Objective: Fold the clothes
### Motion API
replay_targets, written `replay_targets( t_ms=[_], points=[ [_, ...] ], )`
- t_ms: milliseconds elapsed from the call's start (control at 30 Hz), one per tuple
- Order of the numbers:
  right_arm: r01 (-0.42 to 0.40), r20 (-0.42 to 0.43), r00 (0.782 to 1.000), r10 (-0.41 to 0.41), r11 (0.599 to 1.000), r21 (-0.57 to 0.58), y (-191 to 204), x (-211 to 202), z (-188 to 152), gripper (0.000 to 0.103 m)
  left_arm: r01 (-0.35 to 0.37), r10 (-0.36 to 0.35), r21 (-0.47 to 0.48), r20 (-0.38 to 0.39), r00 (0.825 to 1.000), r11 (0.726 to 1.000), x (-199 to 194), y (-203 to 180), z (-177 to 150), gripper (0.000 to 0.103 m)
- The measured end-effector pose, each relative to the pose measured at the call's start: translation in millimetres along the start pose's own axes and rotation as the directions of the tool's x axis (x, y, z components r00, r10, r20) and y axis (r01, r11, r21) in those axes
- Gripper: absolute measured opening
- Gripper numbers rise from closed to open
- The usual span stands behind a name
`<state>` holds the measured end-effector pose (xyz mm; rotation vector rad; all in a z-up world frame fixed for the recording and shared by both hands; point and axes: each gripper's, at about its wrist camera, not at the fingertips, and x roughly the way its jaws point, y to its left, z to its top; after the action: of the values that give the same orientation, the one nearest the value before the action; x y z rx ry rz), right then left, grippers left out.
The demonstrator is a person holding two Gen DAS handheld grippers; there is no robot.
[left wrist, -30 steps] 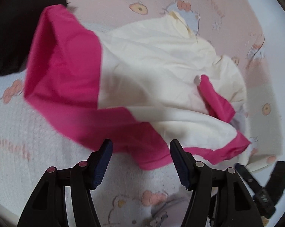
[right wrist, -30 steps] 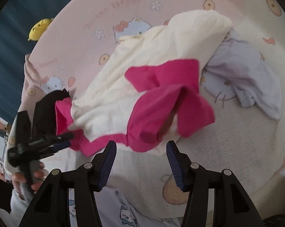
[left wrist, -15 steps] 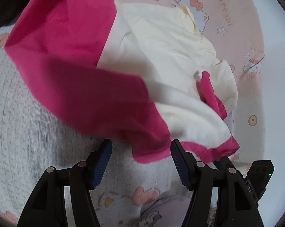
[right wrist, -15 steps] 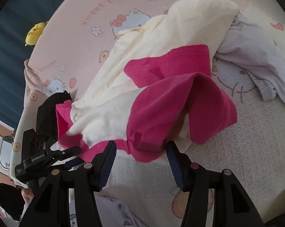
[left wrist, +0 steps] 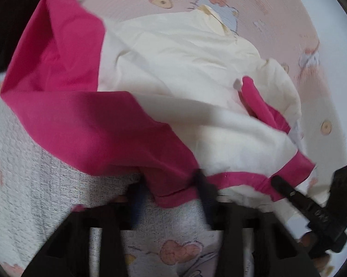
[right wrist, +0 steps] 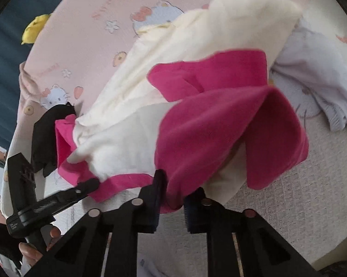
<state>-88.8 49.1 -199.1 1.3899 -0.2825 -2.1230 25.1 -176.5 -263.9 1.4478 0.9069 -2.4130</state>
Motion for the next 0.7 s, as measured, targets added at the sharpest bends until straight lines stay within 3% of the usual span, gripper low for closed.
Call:
replay_targets(
  t_ms=[67, 233, 400, 700],
  points=[
    [-0.003, 0.02, 1.0, 0.003, 0.999, -0.032, 8, -14, 1, 0.01, -0.014, 0.013, 0.041, 0.02, 1.0, 0.999, -8, -6, -2, 0.01],
    [-0.037, 0.071, 0.996, 0.044, 0.995, -0.091, 25, -54, 2, 0.01, -0.028, 0.016, 0.128, 0.094, 0.995, 0.991, -47, -17, -7, 0.009],
    [-0.124, 0.104, 0.986, 0.134, 0.988, -0.094, 33, -90, 1, 0.01, 0.001, -0.021, 0.137, 0.146, 0.989, 0.991, -90, -11, -15, 0.009],
    [-0.117, 0.091, 0.988, 0.124, 0.99, -0.085, 47, -98, -9, 0.009, 0.023, -0.045, 0.122, 0.178, 0.983, 0.992, -110, -9, -18, 0.008]
  ],
)
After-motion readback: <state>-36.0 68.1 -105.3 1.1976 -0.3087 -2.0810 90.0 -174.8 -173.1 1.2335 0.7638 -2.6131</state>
